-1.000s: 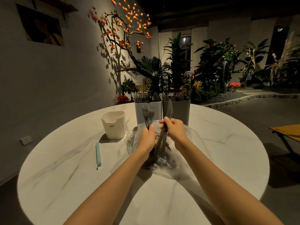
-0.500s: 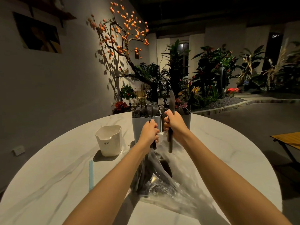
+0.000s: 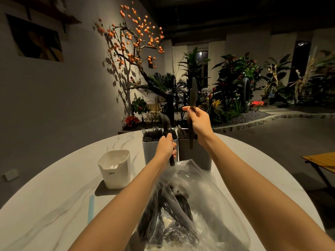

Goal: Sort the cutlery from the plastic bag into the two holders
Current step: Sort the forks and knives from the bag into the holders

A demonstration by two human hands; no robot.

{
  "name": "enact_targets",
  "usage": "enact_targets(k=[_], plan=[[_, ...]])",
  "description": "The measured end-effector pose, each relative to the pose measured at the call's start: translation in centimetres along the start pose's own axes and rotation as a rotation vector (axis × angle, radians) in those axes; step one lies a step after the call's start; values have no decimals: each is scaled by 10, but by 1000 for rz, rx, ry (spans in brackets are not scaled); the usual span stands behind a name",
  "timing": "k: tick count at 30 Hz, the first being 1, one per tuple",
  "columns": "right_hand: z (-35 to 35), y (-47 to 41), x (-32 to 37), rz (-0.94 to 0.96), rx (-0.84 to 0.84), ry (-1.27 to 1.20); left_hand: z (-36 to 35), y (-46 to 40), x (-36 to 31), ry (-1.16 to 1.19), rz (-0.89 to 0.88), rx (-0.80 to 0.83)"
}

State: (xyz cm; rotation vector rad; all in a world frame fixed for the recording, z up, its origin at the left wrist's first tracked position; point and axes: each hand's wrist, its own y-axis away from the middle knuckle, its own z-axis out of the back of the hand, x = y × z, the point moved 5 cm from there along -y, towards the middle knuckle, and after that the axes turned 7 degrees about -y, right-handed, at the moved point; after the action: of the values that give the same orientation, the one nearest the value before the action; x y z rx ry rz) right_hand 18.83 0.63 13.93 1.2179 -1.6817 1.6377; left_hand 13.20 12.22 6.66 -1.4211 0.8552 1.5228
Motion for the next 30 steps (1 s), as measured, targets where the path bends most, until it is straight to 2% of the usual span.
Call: enact_targets(k=[8,11,14,16,18,21,24,26,28,30], plan=[[22,-8,12,143,-322,107,-1,-10,-11,-111,-166,-174],[20,-14,-2,87,-221,351,-1,-13,-13,-98,-155,-181],[17,-18,-30,-86,-29,773,1,-12,-11,-113,-150,-182],[16,-14,-37,-119,40,978,1,-11,-10,-118,-162,-173],[12,-10,-37,-91,63,1016,0,-10,-9,-116,-169,-159],[5,-7,-28,58,54,1033,-1,-9,-8,-104,-177,-153],[1,-3,-21,206,37,939,-3,-9,-8,-108,-182,-157],[3,-2,-25,202,58,984,-4,-9,-7,-102,-180,-154],[5,-1,-33,119,120,1108,-4,-9,-7,-114,-183,-153],[5,-1,-36,107,151,1117,-1,-9,-7,-144,-200,-159]])
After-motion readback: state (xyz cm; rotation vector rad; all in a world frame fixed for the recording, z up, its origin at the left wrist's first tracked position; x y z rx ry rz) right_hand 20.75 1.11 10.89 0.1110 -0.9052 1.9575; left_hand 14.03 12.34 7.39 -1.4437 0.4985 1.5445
